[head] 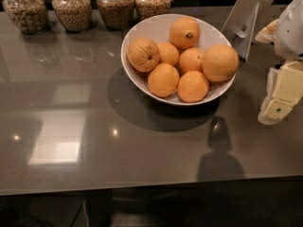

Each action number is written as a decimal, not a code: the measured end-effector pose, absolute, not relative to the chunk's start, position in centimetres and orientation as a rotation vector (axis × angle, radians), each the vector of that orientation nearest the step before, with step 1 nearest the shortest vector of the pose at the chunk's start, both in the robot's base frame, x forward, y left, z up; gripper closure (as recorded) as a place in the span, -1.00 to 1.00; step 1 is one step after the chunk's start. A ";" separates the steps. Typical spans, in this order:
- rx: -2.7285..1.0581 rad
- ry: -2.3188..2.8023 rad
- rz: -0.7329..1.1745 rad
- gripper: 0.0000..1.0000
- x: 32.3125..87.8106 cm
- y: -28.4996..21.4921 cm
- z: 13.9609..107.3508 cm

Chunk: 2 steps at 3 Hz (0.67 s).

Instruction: Pick orange from white bowl

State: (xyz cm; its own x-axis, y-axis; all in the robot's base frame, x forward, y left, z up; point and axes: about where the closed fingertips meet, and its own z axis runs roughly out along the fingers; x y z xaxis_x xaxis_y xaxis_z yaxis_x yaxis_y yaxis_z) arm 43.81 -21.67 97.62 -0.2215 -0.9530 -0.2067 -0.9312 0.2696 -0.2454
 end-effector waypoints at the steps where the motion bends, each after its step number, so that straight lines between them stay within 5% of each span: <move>1: -1.725 2.232 -0.098 -1.00 43.8 -21.7 97.6; 2: -1.722 2.153 -0.112 -1.00 45.6 -21.2 97.4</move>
Offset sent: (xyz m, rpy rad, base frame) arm 0.0499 0.0108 -0.0098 0.0703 -0.1446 0.0908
